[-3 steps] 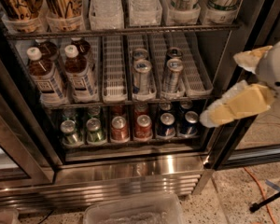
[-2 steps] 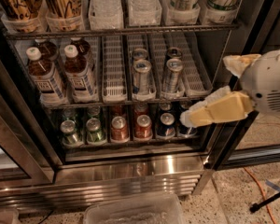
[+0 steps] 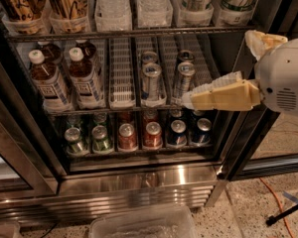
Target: Pick water bottle from top shelf of fridge
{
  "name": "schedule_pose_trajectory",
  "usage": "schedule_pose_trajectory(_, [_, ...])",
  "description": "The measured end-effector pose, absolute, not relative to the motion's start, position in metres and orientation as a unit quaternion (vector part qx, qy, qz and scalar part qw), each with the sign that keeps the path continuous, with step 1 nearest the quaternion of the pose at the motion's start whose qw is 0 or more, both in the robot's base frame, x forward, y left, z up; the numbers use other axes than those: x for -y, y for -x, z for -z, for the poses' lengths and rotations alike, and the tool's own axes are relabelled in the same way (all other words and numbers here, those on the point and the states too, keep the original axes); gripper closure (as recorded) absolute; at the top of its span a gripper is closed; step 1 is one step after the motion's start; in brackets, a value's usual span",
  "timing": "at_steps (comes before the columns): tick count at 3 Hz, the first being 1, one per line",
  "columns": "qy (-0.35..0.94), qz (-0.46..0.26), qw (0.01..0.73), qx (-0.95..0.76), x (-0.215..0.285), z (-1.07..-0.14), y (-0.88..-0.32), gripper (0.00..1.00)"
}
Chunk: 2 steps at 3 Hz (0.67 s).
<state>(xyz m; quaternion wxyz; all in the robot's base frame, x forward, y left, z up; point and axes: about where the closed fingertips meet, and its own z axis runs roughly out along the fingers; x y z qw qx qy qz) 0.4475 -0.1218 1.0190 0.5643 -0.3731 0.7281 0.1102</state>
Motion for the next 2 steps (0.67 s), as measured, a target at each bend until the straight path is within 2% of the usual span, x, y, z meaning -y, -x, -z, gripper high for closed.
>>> schedule_pose_trajectory(2, [0.361,-0.121,0.581,-0.72,0.1167,-1.0213,-0.4517,0.0])
